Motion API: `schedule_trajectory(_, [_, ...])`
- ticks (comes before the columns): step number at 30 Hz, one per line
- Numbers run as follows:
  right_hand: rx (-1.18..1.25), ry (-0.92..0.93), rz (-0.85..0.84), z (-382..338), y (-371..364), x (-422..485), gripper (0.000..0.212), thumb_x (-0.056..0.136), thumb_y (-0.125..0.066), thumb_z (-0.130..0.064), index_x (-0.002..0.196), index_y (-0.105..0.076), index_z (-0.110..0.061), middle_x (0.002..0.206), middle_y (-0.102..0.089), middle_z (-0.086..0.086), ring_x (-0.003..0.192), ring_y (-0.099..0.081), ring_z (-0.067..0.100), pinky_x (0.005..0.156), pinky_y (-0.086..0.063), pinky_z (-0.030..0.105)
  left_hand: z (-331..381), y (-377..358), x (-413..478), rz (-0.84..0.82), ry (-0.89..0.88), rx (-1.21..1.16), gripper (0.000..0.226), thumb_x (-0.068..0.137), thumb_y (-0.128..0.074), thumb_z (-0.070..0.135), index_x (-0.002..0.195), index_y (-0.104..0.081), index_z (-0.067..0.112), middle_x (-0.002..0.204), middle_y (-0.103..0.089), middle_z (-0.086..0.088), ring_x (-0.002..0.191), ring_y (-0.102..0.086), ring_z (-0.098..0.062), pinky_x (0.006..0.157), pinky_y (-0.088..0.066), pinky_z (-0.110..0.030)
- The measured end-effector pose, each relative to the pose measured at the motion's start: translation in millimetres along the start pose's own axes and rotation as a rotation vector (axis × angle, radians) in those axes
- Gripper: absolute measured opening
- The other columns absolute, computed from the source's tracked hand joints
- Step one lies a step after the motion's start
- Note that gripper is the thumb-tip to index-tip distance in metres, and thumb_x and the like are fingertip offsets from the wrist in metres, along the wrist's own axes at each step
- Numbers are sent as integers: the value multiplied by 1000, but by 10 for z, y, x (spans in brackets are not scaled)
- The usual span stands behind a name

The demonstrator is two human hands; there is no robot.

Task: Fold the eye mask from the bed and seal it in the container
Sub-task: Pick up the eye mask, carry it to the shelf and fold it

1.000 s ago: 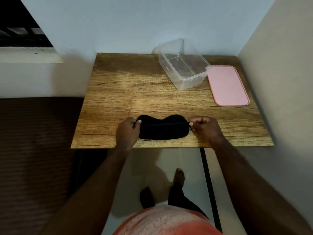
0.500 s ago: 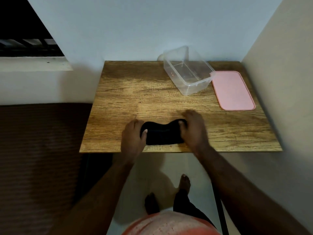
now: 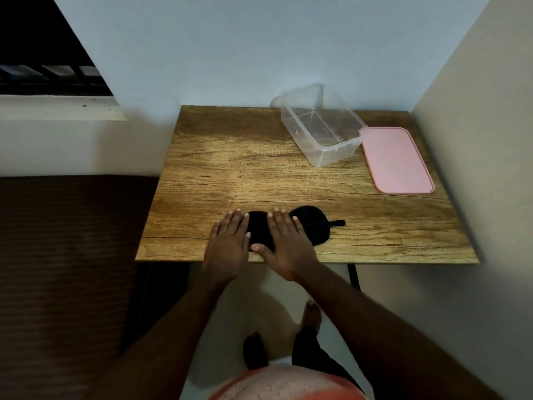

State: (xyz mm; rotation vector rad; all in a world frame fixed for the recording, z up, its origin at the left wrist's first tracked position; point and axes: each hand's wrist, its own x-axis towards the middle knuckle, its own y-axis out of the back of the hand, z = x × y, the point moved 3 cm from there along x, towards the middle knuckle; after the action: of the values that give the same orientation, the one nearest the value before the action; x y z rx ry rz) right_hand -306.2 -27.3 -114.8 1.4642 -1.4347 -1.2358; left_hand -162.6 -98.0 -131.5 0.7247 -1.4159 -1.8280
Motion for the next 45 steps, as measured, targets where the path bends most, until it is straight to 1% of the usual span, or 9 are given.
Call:
schedule_trajectory(10, [-52, -225, 8, 790, 200, -178, 104, 81, 4, -79, 156, 3, -6, 165, 4, 15, 152, 10, 26, 121, 9, 41, 38, 27, 2, 15, 17, -34, 67, 94, -6, 42, 151, -29, 14, 159, -26, -5, 149, -16, -21, 119, -11, -41])
schedule_trajectory(13, [-93, -197, 57, 641, 243, -159, 101, 85, 2, -75, 155, -5, -3, 164, -4, 18, 152, 5, 28, 121, 10, 42, 80, 99, 31, 55, 19, -108, 68, 94, -7, 43, 151, -27, 12, 159, -26, -7, 149, -15, -21, 119, -11, -43])
schedule_trajectory(17, [36, -21, 93, 252, 229, -46, 71, 102, -18, -53, 157, -9, -8, 165, -9, 13, 153, 1, 23, 123, 3, 39, 254, 197, 194, 115, -30, -190, 65, 96, -11, 41, 149, -30, 7, 157, -30, -11, 148, -20, -23, 120, -13, -43])
schedule_trajectory(20, [104, 36, 66, 72, 146, 60, 64, 104, -24, -42, 156, -10, -7, 165, -8, 12, 153, 0, 22, 124, -3, 41, 331, 132, 269, 16, -77, -171, 70, 94, -4, 44, 152, -22, 9, 160, -23, -10, 149, -15, -22, 120, -8, -38])
schedule_trajectory(27, [-26, -131, 70, 455, 63, 1, 94, 87, 3, -73, 157, -5, -10, 166, -4, 10, 153, 4, 21, 122, 6, 40, 221, -17, 200, -55, -74, 26, 74, 93, -3, 55, 153, -16, 13, 162, -16, -5, 150, -8, -22, 120, -6, -45])
schedule_trajectory(35, [41, -262, 78, 985, 148, -130, 80, 94, 1, -64, 157, 2, -15, 166, 2, 7, 152, 10, 21, 121, 10, 40, 244, -27, 224, -107, -46, 77, 73, 94, -2, 56, 154, -7, 16, 163, -5, -3, 150, 2, -21, 120, -1, -48])
schedule_trajectory(39, [159, -209, 126, 1077, 235, -173, 62, 105, -18, -44, 157, -13, -11, 165, -9, 9, 152, 2, 22, 122, 5, 38, 332, 58, 260, -177, -24, 201, 64, 101, -15, 47, 154, -1, 13, 164, 0, -6, 150, 6, -25, 117, 4, -54])
schedule_trajectory(43, [359, -254, 300, 1240, 358, -277, 47, 98, -38, -31, 131, -60, -5, 143, -47, 21, 137, -38, 34, 114, -32, 45, 610, 195, 326, -88, -132, 148, 58, 101, -29, 32, 153, -14, 10, 162, -13, -10, 150, -2, -27, 119, -1, -53])
schedule_trajectory(45, [364, -334, 420, 1340, 417, -346, 35, 95, -50, -24, 117, -69, -7, 125, -59, 20, 121, -52, 34, 102, -42, 41, 839, 216, 360, -35, -259, -20, 54, 100, -36, 23, 151, -25, 10, 158, -25, -12, 148, -12, -28, 120, -6, -46])
